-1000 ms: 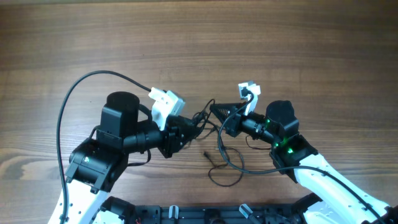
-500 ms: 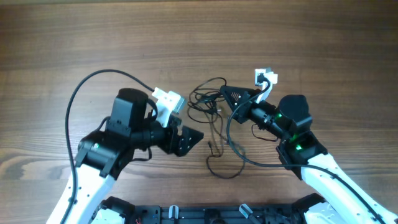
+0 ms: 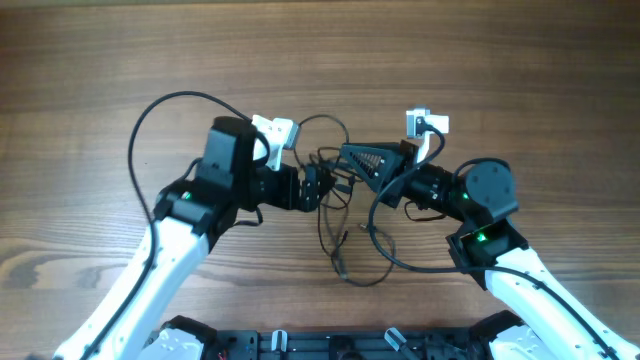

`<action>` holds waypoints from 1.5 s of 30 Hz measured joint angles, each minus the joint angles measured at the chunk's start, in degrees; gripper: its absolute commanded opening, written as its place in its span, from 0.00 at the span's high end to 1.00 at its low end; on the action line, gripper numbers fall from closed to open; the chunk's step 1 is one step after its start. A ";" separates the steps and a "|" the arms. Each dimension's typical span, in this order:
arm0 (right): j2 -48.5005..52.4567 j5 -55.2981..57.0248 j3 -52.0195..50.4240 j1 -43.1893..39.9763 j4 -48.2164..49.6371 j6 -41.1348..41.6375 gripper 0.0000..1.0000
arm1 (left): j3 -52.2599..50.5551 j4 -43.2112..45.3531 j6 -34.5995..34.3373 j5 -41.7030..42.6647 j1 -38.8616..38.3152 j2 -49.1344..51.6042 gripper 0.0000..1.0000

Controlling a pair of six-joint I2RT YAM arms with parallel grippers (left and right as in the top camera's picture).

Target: Untangle cables

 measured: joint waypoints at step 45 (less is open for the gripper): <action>-0.42 18.38 0.59 -33.77 -41.42 -8.44 0.12 | 0.39 8.02 -1.40 18.34 17.09 11.67 0.00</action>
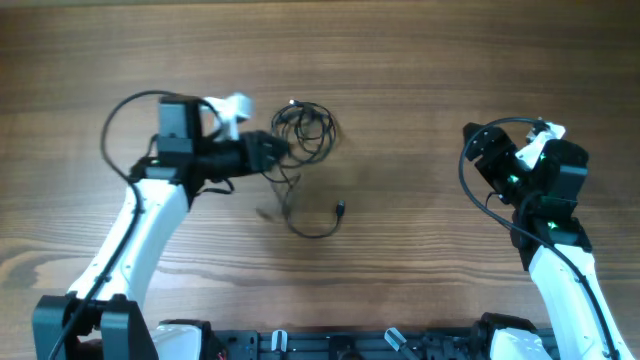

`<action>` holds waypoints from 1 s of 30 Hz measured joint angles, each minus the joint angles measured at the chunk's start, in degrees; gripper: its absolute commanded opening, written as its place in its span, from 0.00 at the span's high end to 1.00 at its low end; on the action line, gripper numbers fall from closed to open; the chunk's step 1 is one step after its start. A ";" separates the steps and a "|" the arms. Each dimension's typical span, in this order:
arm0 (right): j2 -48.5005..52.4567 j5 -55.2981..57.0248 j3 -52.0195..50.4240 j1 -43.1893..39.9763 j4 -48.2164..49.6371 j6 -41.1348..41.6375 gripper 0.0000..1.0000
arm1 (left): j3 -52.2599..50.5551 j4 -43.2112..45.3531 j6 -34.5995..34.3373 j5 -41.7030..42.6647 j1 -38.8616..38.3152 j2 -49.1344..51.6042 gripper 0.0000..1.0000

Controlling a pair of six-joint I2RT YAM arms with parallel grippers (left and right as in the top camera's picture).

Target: Untangle cables

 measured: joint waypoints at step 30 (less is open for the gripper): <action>14.16 -2.47 0.35 31.43 24.33 -15.56 0.46 | -0.02 3.26 -11.78 -35.36 -5.20 0.00 0.00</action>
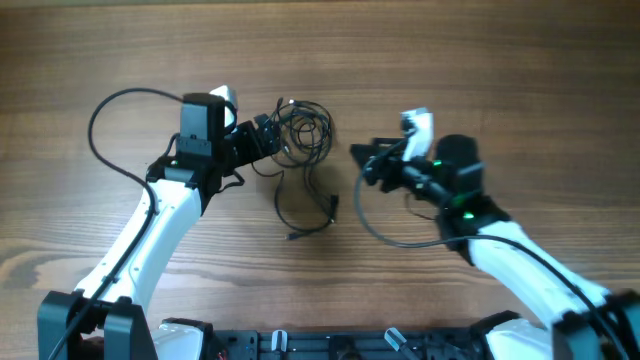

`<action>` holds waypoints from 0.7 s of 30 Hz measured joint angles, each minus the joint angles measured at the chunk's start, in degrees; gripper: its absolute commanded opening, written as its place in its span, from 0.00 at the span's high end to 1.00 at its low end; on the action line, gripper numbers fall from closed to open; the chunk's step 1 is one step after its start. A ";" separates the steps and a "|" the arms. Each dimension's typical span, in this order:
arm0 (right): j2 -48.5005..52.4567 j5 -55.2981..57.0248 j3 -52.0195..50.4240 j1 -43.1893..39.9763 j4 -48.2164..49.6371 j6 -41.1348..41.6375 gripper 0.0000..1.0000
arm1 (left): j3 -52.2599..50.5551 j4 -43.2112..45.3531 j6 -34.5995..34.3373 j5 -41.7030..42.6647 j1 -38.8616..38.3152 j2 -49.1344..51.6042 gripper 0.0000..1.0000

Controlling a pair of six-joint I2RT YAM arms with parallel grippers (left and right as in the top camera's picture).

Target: Untangle cables

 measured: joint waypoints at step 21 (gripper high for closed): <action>15.80 2.01 32.44 5.09 -29.53 -1.60 0.58 | 0.00 -17.44 21.40 -1.11 -0.02 6.43 0.35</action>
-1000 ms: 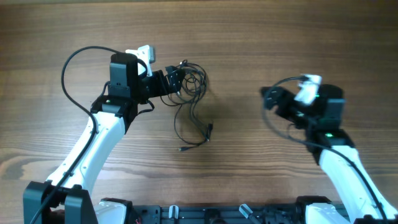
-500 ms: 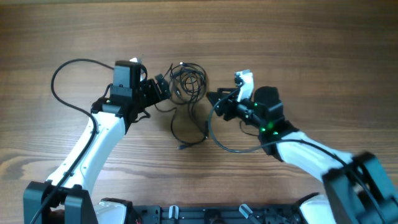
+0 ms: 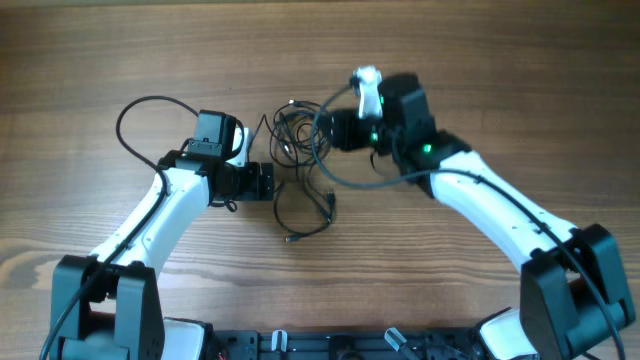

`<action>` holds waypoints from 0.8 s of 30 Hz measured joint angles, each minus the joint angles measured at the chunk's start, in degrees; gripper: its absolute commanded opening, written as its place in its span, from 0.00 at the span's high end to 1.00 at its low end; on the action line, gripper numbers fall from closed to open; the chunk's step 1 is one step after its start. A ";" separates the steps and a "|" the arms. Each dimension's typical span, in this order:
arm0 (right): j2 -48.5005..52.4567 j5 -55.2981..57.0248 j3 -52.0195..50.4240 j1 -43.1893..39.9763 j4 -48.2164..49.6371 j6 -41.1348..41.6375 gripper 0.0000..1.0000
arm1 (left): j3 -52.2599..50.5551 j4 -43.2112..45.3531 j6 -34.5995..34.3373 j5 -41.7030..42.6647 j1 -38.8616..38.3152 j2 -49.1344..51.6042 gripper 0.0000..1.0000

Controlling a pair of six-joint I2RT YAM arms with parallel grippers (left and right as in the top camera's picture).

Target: Untangle cables

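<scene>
A thin black cable lies as a tangled bundle (image 3: 300,130) in the middle of the table. One strand runs down from it into a loose loop (image 3: 300,215) that ends in a small plug (image 3: 291,238). My right gripper (image 3: 327,131) points left and reaches the bundle's right edge; its dark fingers merge with the cable, so their state is unclear. My left gripper (image 3: 266,183) points right, just left of the hanging strand and below the bundle. Whether it holds the strand cannot be told.
The wooden table (image 3: 480,60) carries only the cable. Each arm's own black lead arcs beside it: one loop left of the left arm (image 3: 130,125), one under the right wrist (image 3: 355,183). A dark rail (image 3: 330,345) runs along the near edge.
My right gripper moved up and left from right of the loop to the bundle's right edge. My left gripper moved from the bundle's left side down to beside the hanging strand.
Both grippers first met at the cable near the table's middle. Then the right arm was far to the right while the left gripper held the bundle further left. The right gripper then returned toward the middle and is now at the bundle; the left gripper is lower.
</scene>
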 measured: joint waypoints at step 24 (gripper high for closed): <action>13.68 0.87 3.74 8.20 7.96 -1.73 0.64 | 0.00 -9.07 -4.92 1.29 0.07 -0.02 0.00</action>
